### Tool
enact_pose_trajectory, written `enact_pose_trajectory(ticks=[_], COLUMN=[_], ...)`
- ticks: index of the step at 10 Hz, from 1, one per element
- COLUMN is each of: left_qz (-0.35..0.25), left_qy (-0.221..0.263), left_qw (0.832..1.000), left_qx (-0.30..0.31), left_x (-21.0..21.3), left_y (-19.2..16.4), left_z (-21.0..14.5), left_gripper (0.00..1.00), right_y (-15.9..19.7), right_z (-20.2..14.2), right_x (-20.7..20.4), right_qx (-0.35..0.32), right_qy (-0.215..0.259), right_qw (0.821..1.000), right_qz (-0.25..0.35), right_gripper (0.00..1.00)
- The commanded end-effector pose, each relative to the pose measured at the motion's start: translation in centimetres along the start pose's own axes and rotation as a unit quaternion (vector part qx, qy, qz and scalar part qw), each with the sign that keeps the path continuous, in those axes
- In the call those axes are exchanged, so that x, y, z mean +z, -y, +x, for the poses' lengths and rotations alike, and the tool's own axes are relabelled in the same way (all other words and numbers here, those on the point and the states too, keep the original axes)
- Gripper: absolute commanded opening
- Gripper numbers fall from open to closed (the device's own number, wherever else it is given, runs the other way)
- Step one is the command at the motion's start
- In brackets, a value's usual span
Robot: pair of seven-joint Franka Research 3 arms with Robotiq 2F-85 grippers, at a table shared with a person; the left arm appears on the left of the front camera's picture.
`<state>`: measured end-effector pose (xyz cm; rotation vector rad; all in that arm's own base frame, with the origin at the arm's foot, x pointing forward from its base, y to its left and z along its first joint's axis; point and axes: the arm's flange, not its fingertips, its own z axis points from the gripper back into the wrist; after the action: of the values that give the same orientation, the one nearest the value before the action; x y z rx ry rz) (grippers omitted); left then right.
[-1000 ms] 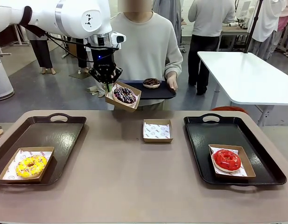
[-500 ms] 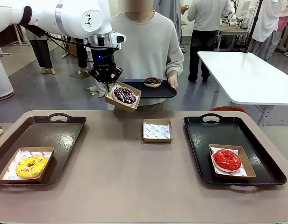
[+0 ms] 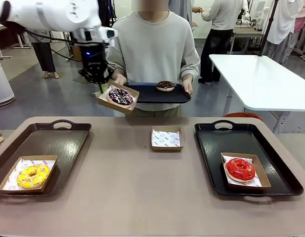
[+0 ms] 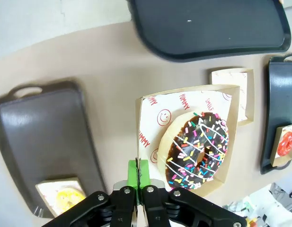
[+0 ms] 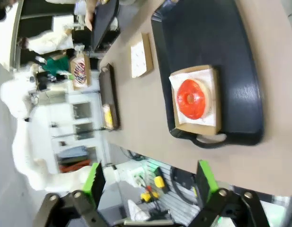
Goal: Individually package the donuts and arrange them on the tray.
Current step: Place the picked Paper togo box on the Handle tray while simultaneously picking up another Paper togo box from the table with the other hand.
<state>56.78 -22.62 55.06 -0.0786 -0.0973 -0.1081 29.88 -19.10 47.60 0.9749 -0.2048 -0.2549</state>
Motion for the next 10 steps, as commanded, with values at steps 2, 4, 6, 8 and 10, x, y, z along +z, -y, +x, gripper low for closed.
enact_pose_trajectory(ticks=[2, 4, 6, 8, 10], left_qz=[-0.027, -0.038, -0.052, -0.059, -0.06], left_qy=[-0.005, -0.006, -0.006, -0.01, -0.024], left_qw=[0.999, 0.998, 0.997, 0.995, 0.993], left_qx=[0.021, 0.04, 0.06, 0.08, 0.094], left_x=[0.8, 0.3, -0.5, -1.5, -2.9], left_y=[-6.0, -9.1, -12.0, -14.8, -17.2], left_z=[-4.0, -5.2, -6.0, -6.8, -7.4], left_gripper=[0.01, 0.01, 0.01, 0.01, 0.01], right_y=[-8.7, -13.3, -17.0, -18.9, -20.2], right_z=[1.4, 2.3, 2.5, 2.2, 1.4], right_x=[-4.3, -7.7, -12.0, -16.1, -19.9], right_qx=[0.027, 0.05, 0.078, 0.106, 0.135], right_qy=[0.003, 0.006, 0.012, 0.015, 0.018], right_qw=[0.997, 0.992, 0.986, 0.978, 0.97], right_qz=[-0.074, -0.112, -0.149, -0.178, -0.2], right_gripper=[1.0, 1.0, 1.0, 1.0, 1.0])
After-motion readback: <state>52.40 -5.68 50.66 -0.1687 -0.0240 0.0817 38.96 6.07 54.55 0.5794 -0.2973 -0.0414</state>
